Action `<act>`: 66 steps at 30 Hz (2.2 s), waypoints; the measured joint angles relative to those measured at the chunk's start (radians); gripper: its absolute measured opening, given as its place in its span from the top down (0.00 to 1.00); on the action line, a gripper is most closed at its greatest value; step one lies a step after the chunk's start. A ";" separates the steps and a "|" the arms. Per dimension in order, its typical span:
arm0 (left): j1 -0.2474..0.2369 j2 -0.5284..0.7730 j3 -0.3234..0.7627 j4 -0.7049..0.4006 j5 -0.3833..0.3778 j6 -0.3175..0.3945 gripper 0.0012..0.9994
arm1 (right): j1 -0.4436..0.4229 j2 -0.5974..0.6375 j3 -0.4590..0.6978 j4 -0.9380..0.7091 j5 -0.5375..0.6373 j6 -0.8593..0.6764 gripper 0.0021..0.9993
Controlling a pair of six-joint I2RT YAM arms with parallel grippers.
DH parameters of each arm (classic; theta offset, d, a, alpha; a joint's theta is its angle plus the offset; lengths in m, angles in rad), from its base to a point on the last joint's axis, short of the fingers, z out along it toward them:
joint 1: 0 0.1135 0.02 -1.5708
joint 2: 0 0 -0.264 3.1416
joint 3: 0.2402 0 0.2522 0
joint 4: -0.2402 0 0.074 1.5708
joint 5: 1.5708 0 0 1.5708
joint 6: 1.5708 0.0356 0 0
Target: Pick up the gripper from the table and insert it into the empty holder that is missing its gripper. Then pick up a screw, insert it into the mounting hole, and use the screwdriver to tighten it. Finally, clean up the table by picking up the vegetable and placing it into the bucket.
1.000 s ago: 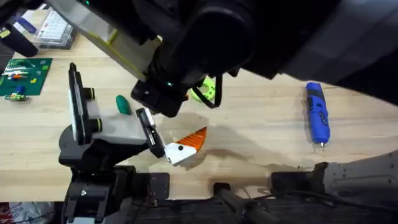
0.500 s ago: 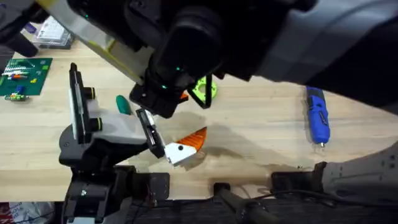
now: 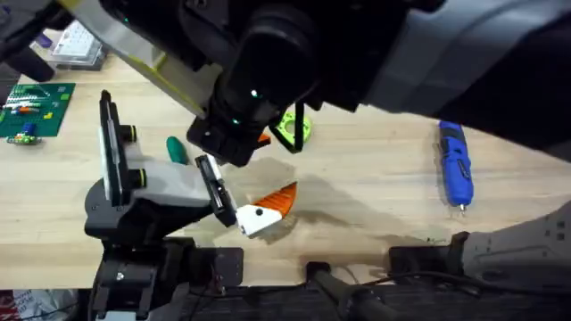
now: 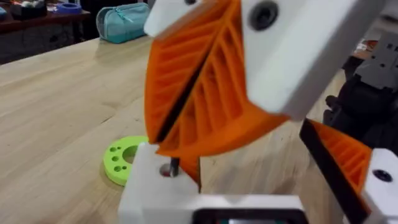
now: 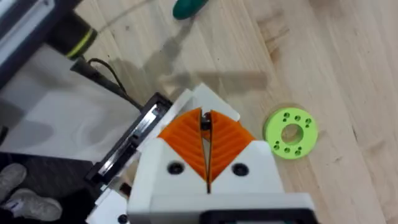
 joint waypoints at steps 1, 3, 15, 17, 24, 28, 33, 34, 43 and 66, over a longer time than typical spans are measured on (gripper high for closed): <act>0.000 0.000 0.000 0.000 0.000 0.000 0.01 | 0.000 0.000 0.003 -0.006 0.000 0.000 1.00; 0.000 0.000 0.000 0.000 0.000 0.001 0.01 | -0.001 0.001 0.015 -0.028 0.000 0.000 1.00; 0.000 0.000 0.000 0.000 0.000 0.001 0.01 | -0.024 0.008 0.106 -0.081 -0.025 0.000 1.00; 0.000 0.000 0.000 0.000 0.000 0.001 0.01 | -0.024 0.011 0.106 -0.081 -0.032 0.000 1.00; 0.000 0.000 0.000 0.000 0.000 0.001 0.01 | -0.024 0.052 0.106 -0.081 -0.039 0.000 1.00; 0.000 0.000 0.000 0.000 0.000 0.001 0.01 | -0.024 0.061 0.106 -0.081 -0.041 0.000 1.00; 0.000 0.000 0.000 0.000 0.000 0.001 0.01 | -0.024 0.061 0.106 -0.082 -0.042 0.000 1.00; 0.000 0.000 0.000 0.000 0.000 0.001 0.01 | -0.024 0.061 0.106 -0.082 -0.042 0.000 1.00; 0.000 0.000 0.000 0.000 0.003 -0.007 0.01 | -0.024 0.085 0.109 -0.104 -0.042 0.000 1.00; 0.000 0.005 0.000 -0.003 0.012 -0.020 0.01 | -0.030 0.131 0.118 -0.101 -0.043 0.028 1.00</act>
